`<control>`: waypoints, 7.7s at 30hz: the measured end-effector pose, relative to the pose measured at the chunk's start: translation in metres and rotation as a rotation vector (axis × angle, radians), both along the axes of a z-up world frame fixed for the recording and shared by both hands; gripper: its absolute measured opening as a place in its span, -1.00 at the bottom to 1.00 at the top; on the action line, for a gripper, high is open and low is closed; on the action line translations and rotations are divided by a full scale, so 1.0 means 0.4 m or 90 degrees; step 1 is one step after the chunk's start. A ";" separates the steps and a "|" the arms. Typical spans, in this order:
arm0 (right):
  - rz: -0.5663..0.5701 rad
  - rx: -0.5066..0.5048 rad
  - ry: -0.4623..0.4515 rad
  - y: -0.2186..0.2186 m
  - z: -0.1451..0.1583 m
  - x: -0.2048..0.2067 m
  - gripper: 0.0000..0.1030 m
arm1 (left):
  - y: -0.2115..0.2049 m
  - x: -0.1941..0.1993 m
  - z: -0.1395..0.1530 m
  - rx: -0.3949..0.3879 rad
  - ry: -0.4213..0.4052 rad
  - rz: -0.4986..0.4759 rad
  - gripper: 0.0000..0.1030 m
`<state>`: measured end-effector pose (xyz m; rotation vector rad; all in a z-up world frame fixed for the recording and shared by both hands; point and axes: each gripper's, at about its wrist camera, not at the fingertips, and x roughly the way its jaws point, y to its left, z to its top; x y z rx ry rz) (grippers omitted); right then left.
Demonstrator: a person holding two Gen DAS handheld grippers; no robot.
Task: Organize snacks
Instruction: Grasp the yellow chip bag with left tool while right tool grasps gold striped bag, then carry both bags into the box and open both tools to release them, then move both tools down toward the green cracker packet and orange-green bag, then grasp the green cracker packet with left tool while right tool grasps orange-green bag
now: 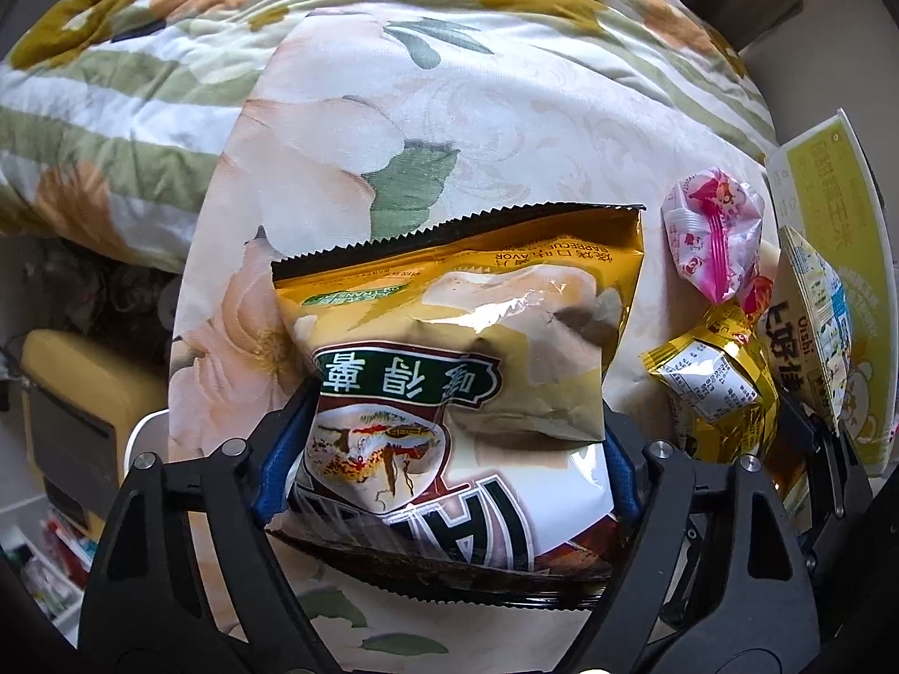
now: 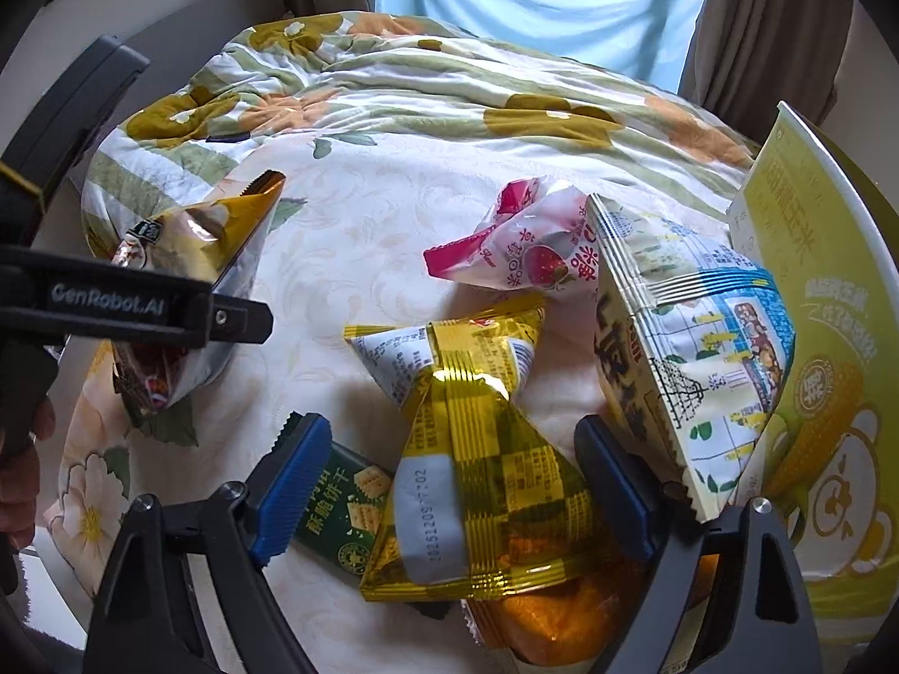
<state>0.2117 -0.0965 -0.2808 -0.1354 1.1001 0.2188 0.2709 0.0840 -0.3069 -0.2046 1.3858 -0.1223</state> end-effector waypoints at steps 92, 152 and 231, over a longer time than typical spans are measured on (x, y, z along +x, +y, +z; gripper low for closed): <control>-0.168 0.147 -0.142 -0.916 0.465 0.050 -0.21 | -0.909 0.100 0.424 0.001 -0.196 -0.157 0.99; -0.160 0.176 -0.174 -0.572 0.586 -0.152 0.99 | -0.343 -0.233 0.562 0.026 -0.295 -0.110 0.99; -0.420 0.093 0.038 -0.187 0.044 -0.194 0.29 | -0.252 -0.134 0.014 0.010 -0.087 -0.473 -0.19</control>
